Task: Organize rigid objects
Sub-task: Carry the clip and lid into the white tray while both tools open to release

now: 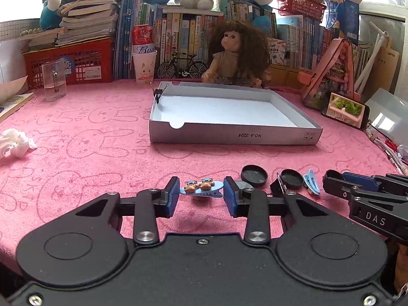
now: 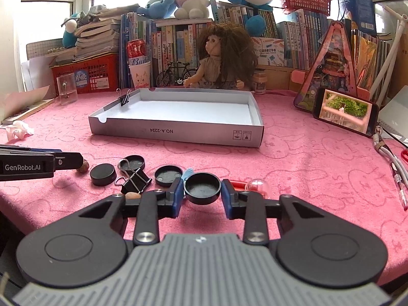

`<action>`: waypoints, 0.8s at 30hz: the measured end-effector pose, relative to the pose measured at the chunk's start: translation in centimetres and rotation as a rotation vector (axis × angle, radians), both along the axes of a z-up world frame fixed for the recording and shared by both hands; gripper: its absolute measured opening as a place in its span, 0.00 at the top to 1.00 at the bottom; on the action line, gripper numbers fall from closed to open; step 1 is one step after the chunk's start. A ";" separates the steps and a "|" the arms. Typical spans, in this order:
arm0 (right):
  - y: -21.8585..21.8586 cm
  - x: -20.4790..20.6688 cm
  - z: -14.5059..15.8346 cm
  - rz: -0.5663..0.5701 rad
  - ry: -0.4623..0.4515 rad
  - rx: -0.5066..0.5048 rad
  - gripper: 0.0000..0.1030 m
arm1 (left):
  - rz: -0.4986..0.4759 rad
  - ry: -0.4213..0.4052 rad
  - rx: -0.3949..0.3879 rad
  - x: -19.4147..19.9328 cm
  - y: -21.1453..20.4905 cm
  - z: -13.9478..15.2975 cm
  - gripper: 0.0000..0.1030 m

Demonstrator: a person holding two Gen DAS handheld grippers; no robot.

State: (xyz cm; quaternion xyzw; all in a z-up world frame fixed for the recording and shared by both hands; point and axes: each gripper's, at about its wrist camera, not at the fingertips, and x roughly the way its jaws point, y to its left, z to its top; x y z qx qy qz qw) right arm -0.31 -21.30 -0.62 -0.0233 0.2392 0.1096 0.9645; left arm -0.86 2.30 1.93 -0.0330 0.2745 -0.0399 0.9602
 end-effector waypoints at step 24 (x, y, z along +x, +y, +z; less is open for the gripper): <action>-2.2 14.7 3.8 -0.039 0.134 0.113 0.64 | -0.043 0.098 -0.060 16.7 -0.6 3.4 0.66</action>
